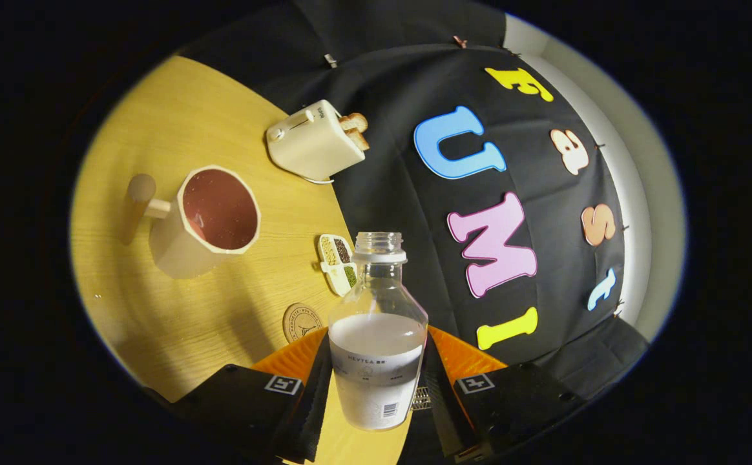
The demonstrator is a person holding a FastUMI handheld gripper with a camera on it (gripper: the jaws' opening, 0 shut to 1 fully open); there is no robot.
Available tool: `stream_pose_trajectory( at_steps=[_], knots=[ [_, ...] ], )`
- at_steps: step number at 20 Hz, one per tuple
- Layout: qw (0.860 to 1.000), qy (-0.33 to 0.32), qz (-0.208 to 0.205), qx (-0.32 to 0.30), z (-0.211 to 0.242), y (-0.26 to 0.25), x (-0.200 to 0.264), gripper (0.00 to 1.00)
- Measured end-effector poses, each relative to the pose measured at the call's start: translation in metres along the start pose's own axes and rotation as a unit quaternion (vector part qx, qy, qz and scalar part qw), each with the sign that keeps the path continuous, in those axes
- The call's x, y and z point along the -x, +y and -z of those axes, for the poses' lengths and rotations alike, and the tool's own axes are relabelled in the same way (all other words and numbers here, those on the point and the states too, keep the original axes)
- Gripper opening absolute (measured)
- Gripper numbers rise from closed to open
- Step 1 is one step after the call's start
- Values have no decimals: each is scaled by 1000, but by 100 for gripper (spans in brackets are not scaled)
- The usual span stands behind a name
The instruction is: Take the bottle from table, then pour the juice into the cup, finally place the bottle on the coaster
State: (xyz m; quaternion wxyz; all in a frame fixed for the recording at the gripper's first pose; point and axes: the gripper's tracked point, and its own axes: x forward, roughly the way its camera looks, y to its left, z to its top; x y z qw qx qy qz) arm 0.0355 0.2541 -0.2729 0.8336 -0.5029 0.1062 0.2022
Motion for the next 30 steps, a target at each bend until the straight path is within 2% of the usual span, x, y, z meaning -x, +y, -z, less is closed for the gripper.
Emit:
stream_pose_trajectory(
  at_steps=[6,13,19,30],
  knots=[
    [995,12,-7,96,-4,18,-5,72],
    [980,-3,4,198,-10,25,-2,72],
    [969,-20,11,244,-19,25,0,72],
    [959,-31,20,281,-29,26,-1,72]
  ],
)
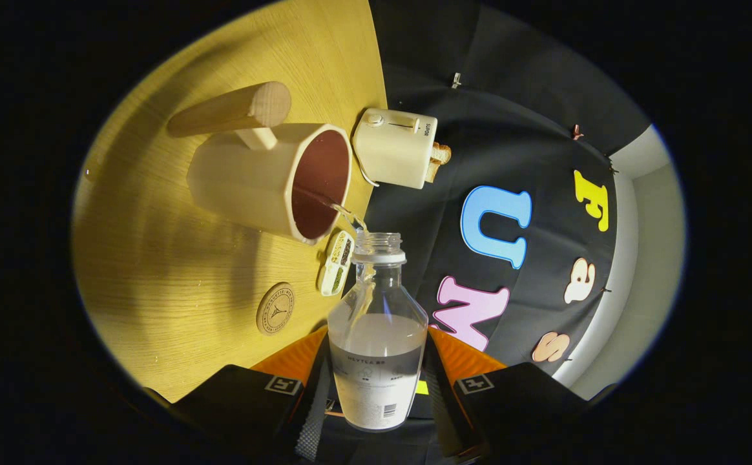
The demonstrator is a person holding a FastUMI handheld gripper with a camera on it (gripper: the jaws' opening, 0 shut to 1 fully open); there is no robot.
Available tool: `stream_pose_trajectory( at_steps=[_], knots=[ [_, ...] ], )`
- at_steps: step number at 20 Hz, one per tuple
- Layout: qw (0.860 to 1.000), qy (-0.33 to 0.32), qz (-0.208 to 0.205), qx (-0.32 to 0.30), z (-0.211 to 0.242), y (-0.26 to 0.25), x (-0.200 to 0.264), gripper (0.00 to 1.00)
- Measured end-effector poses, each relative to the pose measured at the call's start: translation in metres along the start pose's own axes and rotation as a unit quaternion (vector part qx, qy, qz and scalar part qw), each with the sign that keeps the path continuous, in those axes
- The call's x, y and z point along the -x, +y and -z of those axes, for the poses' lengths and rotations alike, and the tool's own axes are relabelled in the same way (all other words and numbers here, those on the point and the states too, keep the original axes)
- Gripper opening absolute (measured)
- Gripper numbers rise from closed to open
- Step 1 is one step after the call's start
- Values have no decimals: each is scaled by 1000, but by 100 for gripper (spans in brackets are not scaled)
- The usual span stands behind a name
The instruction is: Take the bottle from table, then pour the juice into the cup, finally place the bottle on the coaster
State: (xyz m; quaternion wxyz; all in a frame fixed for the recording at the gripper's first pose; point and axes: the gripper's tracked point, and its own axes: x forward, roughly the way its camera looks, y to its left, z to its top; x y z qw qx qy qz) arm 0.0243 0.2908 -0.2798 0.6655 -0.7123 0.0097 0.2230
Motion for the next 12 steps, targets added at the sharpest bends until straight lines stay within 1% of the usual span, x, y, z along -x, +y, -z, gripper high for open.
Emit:
stream_pose_trajectory(
  at_steps=[12],
  knots=[
    [999,-13,2,31,-7,1,1,72]
  ],
)
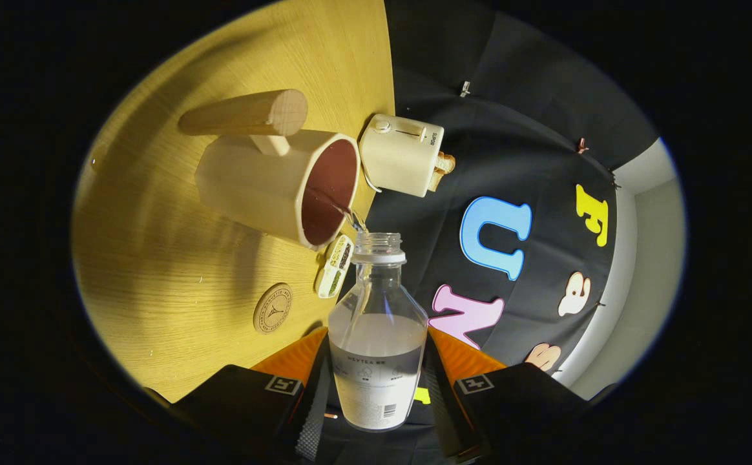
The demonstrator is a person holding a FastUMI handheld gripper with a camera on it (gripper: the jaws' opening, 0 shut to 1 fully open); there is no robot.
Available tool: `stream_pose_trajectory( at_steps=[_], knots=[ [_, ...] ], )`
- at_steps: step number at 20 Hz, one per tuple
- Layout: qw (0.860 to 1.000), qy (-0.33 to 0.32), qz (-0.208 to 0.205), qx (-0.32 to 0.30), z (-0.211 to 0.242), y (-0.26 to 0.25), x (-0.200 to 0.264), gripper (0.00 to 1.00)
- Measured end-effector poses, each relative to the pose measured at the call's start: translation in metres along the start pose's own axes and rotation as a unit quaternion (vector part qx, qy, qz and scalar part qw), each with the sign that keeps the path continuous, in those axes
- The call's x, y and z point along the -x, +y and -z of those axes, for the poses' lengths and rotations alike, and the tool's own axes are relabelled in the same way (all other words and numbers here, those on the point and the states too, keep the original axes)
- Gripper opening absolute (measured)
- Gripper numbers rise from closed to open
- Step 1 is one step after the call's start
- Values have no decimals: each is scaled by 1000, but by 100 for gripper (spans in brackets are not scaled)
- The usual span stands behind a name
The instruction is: Take the bottle from table, then pour the juice into the cup, finally place the bottle on the coaster
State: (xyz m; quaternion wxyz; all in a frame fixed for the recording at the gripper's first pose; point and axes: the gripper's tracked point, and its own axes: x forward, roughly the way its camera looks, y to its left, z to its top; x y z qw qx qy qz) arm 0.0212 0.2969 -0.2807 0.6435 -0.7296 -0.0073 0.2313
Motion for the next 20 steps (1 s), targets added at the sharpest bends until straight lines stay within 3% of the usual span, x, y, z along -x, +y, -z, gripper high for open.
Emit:
stream_pose_trajectory(
  at_steps=[20],
  knots=[
    [997,-23,11,68,-9,-3,1,72]
  ],
)
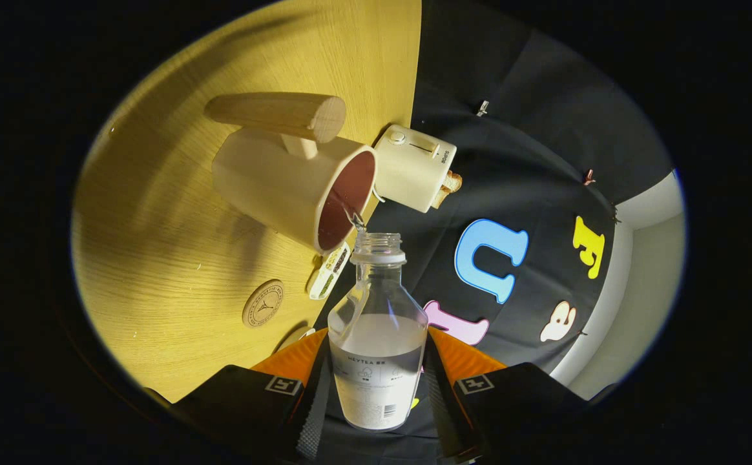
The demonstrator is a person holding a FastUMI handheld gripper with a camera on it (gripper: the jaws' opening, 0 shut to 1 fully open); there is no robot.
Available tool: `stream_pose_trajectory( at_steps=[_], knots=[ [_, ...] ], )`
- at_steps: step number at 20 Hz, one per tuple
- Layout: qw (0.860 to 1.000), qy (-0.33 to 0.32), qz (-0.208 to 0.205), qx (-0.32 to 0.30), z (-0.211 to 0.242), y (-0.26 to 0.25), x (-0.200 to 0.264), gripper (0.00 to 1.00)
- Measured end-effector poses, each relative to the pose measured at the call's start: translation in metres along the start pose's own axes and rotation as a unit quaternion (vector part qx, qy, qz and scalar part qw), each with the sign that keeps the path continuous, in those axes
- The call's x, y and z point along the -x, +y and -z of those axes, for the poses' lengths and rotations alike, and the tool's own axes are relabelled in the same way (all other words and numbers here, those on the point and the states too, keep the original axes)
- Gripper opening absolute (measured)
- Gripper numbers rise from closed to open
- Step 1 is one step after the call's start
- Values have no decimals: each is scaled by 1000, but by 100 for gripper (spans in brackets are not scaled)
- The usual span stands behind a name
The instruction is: Take the bottle from table, then pour the juice into the cup, finally place the bottle on the coaster
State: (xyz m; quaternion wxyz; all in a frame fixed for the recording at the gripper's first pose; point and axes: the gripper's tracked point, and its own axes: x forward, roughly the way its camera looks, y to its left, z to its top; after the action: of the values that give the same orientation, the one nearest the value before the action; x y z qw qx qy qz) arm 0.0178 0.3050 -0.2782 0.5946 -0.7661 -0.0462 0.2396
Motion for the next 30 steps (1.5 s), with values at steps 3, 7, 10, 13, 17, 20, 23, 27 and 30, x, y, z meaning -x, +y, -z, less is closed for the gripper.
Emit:
stream_pose_trajectory(
  at_steps=[3,7,10,13,17,20,23,27,30],
  knots=[
    [1000,0,2,11,0,-1,-1,71],
    [1000,-1,7,28,2,-4,-2,72],
    [999,-3,11,42,4,-7,-3,71],
    [998,-9,18,59,4,-12,-3,72],
    [997,-15,22,72,4,-14,-3,71],
    [996,-23,27,82,1,-20,-5,71],
    [993,-37,34,104,-5,-24,-5,72],
    [989,-56,46,133,-12,-29,-7,71],
    [984,-68,56,154,-14,-33,-7,71]
  ],
)
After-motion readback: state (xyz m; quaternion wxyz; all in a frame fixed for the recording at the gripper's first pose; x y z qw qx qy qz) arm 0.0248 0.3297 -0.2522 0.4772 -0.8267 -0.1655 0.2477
